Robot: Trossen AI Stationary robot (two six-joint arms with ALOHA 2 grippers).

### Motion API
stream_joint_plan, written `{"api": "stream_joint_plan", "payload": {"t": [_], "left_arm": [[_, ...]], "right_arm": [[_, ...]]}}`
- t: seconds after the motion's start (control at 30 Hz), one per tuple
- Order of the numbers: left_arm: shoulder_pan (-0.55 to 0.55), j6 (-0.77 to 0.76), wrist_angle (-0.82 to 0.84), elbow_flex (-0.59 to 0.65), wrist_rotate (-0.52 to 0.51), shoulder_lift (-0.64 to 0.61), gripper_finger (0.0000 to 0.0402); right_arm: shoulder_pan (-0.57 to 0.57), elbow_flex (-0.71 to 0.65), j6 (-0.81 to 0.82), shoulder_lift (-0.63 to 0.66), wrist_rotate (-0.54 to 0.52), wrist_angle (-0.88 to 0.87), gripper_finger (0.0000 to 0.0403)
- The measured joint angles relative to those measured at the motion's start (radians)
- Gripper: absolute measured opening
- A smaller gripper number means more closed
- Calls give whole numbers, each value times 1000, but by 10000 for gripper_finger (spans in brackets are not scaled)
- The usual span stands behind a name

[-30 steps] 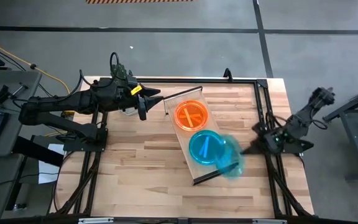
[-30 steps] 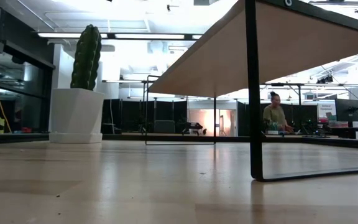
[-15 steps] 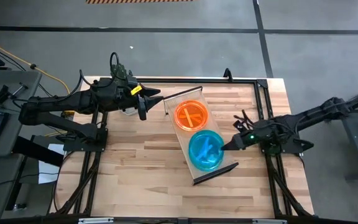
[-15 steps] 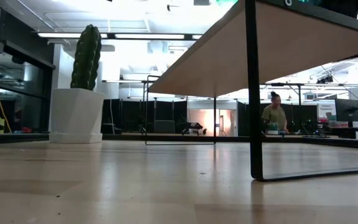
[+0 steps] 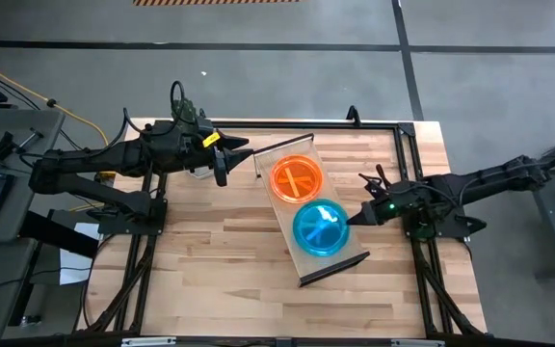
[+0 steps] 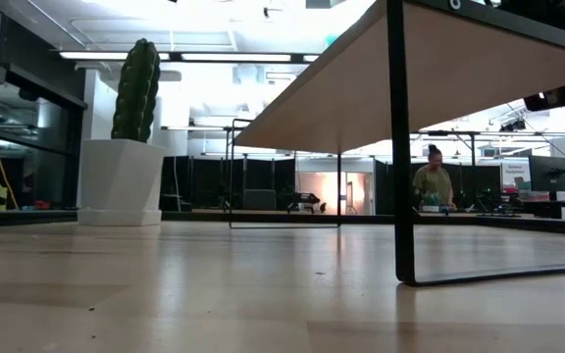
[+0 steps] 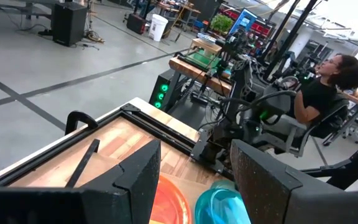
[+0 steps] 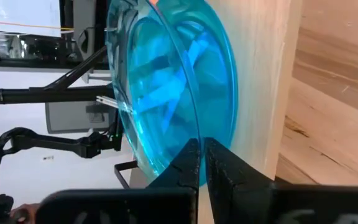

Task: Place and stack plates onto a shelf
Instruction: Stack the blue plate on top of the blue plate on the shelf

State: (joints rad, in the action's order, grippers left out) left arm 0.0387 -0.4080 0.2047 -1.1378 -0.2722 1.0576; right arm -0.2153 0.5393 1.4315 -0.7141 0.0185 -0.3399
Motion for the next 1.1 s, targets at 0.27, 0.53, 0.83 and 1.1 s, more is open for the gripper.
{"api": "stream_joint_plan", "payload": {"t": [0.27, 0.53, 0.83, 1.1], "left_arm": [[0, 0, 0, 0, 0, 0, 186], [0, -6, 0, 0, 0, 0, 186], [0, -1, 0, 0, 0, 0, 186], [0, 0, 0, 0, 0, 0, 186]], "right_arm": [[0, 6, -4, -5, -28, -17, 0], [0, 6, -4, -27, -31, -6, 15], [0, 6, -22, -24, -51, 15, 125], [0, 6, -49, 3, -33, 8, 151]]}}
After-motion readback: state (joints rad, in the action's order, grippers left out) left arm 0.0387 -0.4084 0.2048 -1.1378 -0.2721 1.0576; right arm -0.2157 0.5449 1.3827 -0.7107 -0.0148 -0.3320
